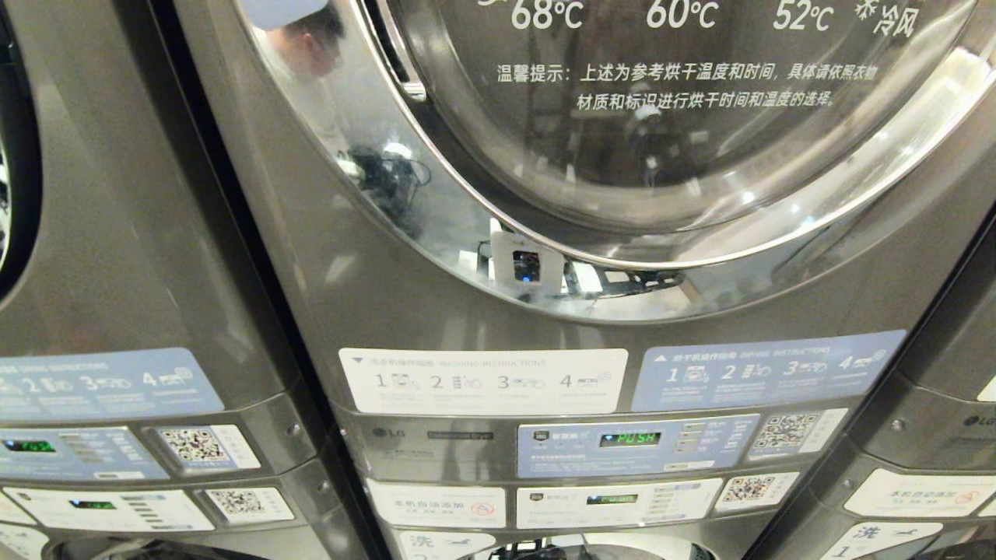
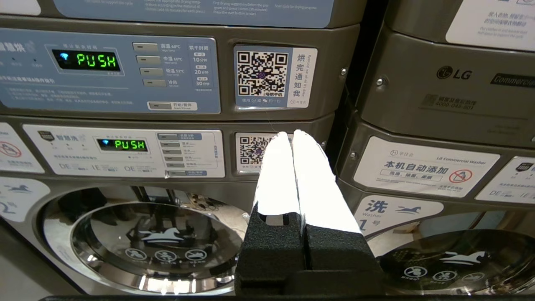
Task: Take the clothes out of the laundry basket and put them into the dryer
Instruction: Open the dryer
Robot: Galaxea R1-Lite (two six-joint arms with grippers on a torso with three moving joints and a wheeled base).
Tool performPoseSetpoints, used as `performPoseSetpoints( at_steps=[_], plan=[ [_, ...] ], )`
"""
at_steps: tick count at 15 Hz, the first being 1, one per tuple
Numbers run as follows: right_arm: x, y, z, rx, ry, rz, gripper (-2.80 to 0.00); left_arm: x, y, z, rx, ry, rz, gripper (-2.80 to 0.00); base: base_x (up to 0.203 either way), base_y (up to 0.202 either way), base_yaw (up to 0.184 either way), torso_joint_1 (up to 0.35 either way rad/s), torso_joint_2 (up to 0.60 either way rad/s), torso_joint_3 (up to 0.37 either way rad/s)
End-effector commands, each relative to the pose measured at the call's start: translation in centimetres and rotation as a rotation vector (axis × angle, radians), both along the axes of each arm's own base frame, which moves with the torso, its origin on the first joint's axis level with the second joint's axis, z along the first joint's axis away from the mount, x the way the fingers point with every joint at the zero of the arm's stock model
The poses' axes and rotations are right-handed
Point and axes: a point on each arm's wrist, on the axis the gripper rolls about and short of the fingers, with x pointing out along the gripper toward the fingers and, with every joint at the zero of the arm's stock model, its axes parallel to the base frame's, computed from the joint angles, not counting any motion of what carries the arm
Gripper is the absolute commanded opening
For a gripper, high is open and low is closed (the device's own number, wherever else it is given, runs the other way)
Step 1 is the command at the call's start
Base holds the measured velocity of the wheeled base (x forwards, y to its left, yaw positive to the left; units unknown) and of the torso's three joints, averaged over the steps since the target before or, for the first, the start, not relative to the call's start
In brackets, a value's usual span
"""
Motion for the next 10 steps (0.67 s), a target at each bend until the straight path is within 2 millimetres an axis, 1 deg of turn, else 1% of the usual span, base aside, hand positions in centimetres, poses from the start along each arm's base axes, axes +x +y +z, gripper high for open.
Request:
performPoseSetpoints(
  at_steps=[1,2,3,4,5,6,7,8,10],
  plan=[
    [-0.2,0.0,0.8,-0.001,-0.028,0.01,-2.8,0.0,0.0,0.0,0.0,0.0,0.0,-2.8,0.0,0.0,0.0,0.0,0.0,0.0],
    [-0.6,0.1,2.3,0.008,-0.07,0.031,-2.8,0.0,0.0,0.0,0.0,0.0,0.0,-2.8,0.0,0.0,0.0,0.0,0.0,0.0],
    [-1.2,0.2,4.9,0.025,-0.125,0.079,-2.8,0.0,0.0,0.0,0.0,0.0,0.0,-2.8,0.0,0.0,0.0,0.0,0.0,0.0],
    [-1.2,0.3,7.6,0.047,-0.141,0.137,-2.8,0.0,0.0,0.0,0.0,0.0,0.0,-2.8,0.0,0.0,0.0,0.0,0.0,0.0],
    [-1.3,0.4,10.8,0.068,-0.171,0.204,-2.8,0.0,0.0,0.0,0.0,0.0,0.0,-2.8,0.0,0.0,0.0,0.0,0.0,0.0],
    [-1.3,0.7,14.3,0.084,-0.201,0.31,-2.8,0.0,0.0,0.0,0.0,0.0,0.0,-2.8,0.0,0.0,0.0,0.0,0.0,0.0],
    [-0.7,0.9,17.3,0.097,-0.2,0.429,-2.8,0.0,0.0,0.0,0.0,0.0,0.0,-2.8,0.0,0.0,0.0,0.0,0.0,0.0],
    [0.5,1.1,19.4,0.111,-0.169,0.524,-2.8,0.0,0.0,0.0,0.0,0.0,0.0,-2.8,0.0,0.0,0.0,0.0,0.0,0.0],
    [3.6,1.3,22.2,0.134,-0.094,0.665,-2.8,0.0,0.0,0.0,0.0,0.0,0.0,-2.8,0.0,0.0,0.0,0.0,0.0,0.0]
  ],
)
